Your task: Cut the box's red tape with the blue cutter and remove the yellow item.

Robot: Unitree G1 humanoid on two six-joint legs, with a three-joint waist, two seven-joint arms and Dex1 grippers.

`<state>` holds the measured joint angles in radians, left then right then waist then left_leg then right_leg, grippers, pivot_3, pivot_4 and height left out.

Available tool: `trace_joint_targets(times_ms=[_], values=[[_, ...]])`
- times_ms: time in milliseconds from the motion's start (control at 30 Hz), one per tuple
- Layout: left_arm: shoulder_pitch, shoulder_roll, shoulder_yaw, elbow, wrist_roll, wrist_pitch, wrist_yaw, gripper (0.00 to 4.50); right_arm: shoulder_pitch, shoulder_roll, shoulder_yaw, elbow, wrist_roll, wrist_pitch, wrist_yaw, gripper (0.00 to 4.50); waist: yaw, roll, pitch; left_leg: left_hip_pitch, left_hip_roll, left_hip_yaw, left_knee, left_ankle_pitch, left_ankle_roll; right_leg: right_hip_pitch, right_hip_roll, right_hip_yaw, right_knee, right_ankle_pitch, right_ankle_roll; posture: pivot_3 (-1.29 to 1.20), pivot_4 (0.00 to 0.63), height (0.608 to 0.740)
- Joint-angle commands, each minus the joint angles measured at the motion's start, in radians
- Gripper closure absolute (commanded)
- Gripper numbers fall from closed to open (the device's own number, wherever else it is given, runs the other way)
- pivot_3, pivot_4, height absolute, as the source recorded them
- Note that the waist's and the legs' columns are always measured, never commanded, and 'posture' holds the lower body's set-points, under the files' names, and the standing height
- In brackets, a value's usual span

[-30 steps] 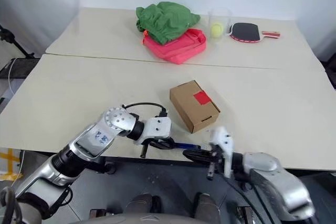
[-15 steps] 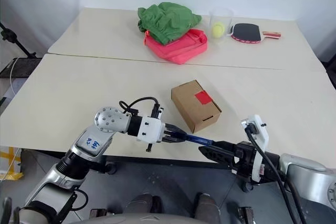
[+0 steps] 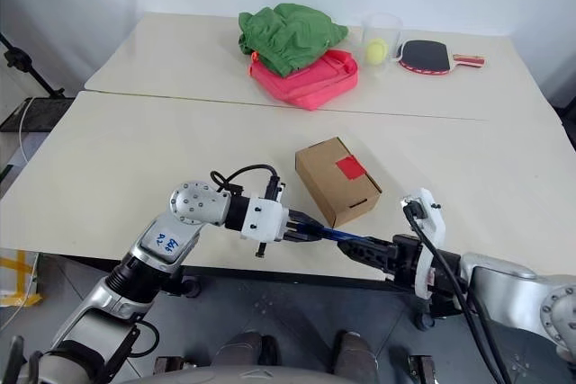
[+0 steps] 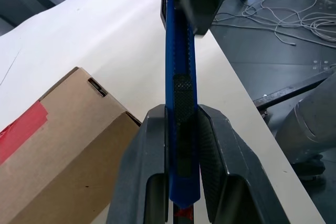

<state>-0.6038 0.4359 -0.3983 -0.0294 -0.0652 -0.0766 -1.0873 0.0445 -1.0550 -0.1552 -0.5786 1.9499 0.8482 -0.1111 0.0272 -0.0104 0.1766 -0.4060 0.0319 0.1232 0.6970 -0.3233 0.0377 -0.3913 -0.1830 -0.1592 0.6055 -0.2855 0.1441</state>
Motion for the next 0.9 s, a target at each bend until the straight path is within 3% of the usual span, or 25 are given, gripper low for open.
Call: trace_joint_targets(times_ms=[33, 633, 700, 900], values=[[-0.010, -0.004, 0.002, -0.040, 0.001, -0.004, -0.001, 3.97, -0.023, 0.014, 0.002, 0.009, 0.022, -0.010, -0.002, 3.67, 0.000, 0.000, 0.000, 0.000, 0.000, 0.000, 0.000, 0.000, 0.000, 0.000, 0.000, 0.000, 0.000, 0.000, 0.000, 0.00, 0.150, 0.740], [-0.014, -0.010, 0.005, -0.055, 0.001, 0.008, 0.002, 3.97, -0.058, 0.032, 0.025, 0.070, 0.022, 0.027, 0.016, 3.67, 0.000, 0.000, 0.000, 0.000, 0.000, 0.000, 0.000, 0.000, 0.000, 0.000, 0.000, 0.000, 0.000, 0.000, 0.000, 0.00, 0.150, 0.740], [-0.015, -0.010, 0.006, -0.054, 0.003, 0.006, 0.003, 3.97, -0.063, 0.035, 0.028, 0.076, 0.022, 0.030, 0.015, 4.18, 0.000, 0.000, 0.000, 0.000, 0.000, 0.000, 0.000, 0.000, 0.000, 0.000, 0.000, 0.000, 0.000, 0.000, 0.000, 0.00, 0.150, 0.740], [-0.017, -0.008, 0.014, -0.059, -0.010, 0.023, -0.001, 3.97, -0.058, 0.031, 0.025, 0.081, 0.021, 0.054, 0.050, 4.25, 0.000, 0.000, 0.000, 0.000, 0.001, 0.000, 0.000, 0.000, 0.000, 0.000, 0.000, 0.000, 0.000, 0.000, 0.000, 0.00, 0.150, 0.740]])
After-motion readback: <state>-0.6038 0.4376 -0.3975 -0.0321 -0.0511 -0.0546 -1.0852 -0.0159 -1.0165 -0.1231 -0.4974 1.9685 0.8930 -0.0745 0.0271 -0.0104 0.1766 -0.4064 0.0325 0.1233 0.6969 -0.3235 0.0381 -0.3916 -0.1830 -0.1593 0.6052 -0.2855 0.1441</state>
